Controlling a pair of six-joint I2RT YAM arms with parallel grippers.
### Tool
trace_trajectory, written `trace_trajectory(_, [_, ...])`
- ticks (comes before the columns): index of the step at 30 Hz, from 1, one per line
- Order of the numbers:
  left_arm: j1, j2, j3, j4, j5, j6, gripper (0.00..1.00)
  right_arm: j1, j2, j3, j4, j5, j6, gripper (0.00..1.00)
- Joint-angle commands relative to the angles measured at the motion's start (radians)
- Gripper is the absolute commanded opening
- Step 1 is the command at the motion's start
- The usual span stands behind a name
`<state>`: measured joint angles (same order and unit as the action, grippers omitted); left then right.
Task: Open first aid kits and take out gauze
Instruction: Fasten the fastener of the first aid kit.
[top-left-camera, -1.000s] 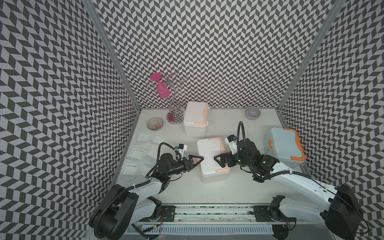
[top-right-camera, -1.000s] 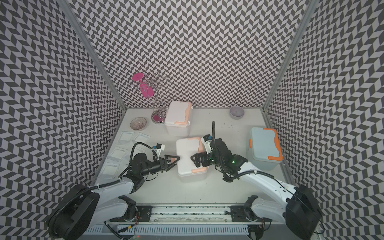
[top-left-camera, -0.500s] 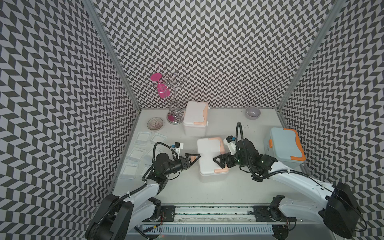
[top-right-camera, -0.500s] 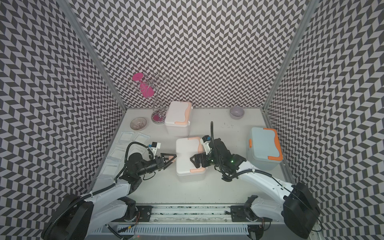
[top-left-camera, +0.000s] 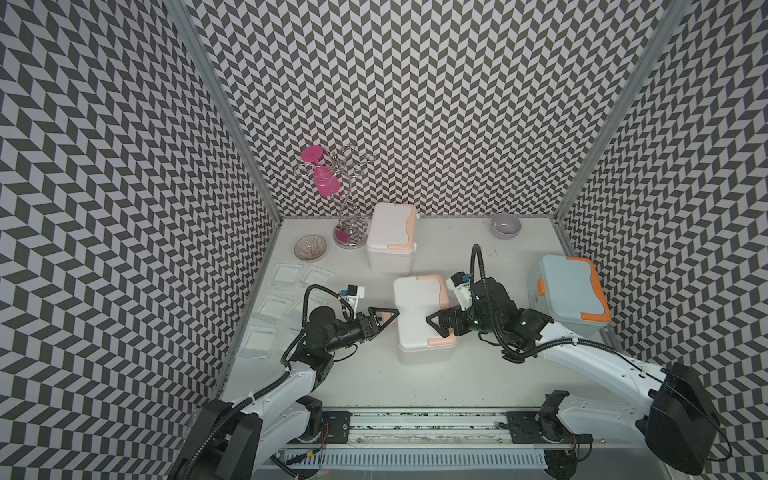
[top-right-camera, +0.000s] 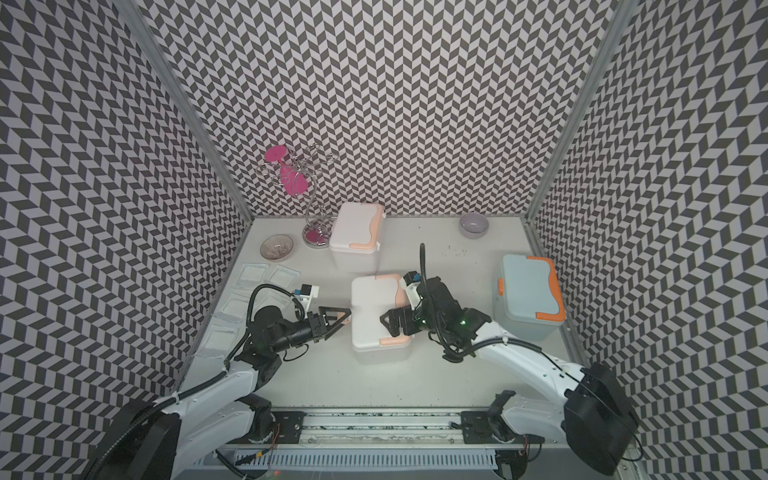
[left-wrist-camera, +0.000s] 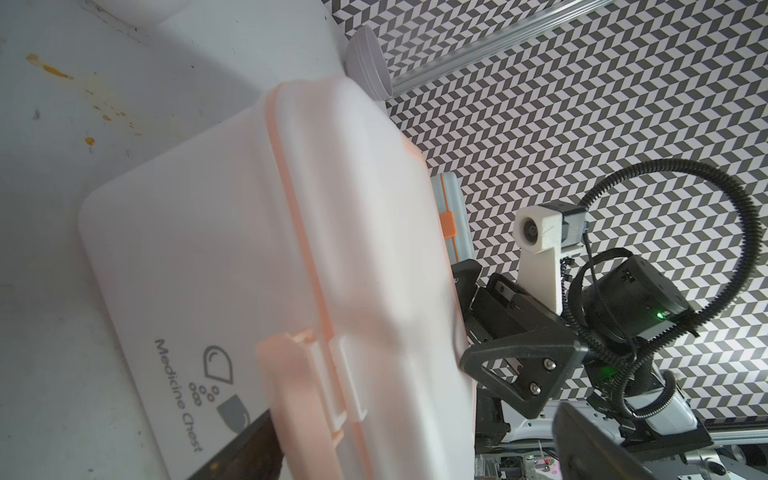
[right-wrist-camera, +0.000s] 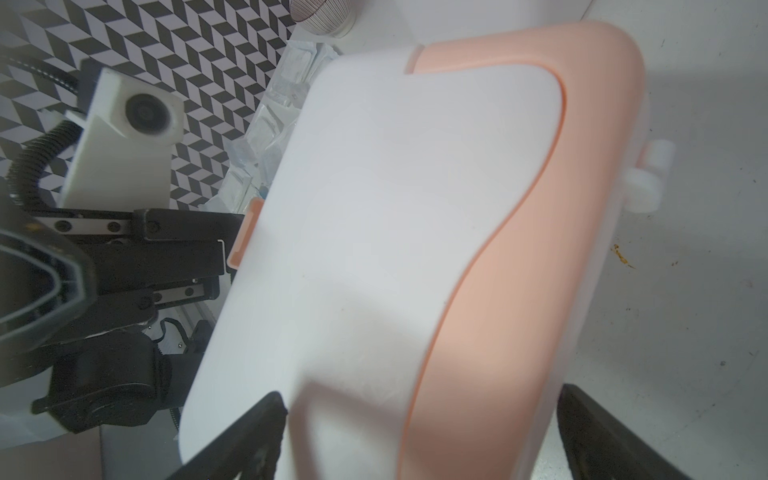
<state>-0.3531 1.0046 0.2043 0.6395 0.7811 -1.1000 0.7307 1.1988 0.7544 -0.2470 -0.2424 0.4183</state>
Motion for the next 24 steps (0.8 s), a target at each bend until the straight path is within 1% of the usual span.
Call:
trace_trajectory(1, [0.015, -0.030, 0.024, -0.026, 0.023, 0.013, 0.99, 0.004, 0.003, -0.006, 0.030, -0.003, -0.012, 1.00])
trace_trajectory(5, [0.031, -0.060, 0.027, -0.056, 0.026, 0.014, 0.99, 0.003, 0.005, -0.006, 0.031, -0.004, -0.012, 1.00])
trace_trajectory(10, [0.055, -0.101, 0.052, -0.166, 0.017, 0.052, 0.99, 0.004, 0.005, -0.007, 0.032, -0.004, -0.014, 1.00])
trace_trajectory(13, [0.064, -0.120, 0.063, -0.192, 0.012, 0.059, 0.99, 0.004, 0.005, -0.010, 0.033, -0.004, -0.012, 1.00])
trace_trajectory(16, [0.069, -0.109, 0.093, -0.280, -0.007, 0.107, 0.99, 0.004, 0.007, -0.011, 0.039, -0.007, -0.013, 1.00])
trace_trajectory(24, [0.068, -0.025, 0.114, -0.243, 0.020, 0.103, 1.00, 0.004, 0.006, -0.013, 0.044, -0.012, -0.010, 1.00])
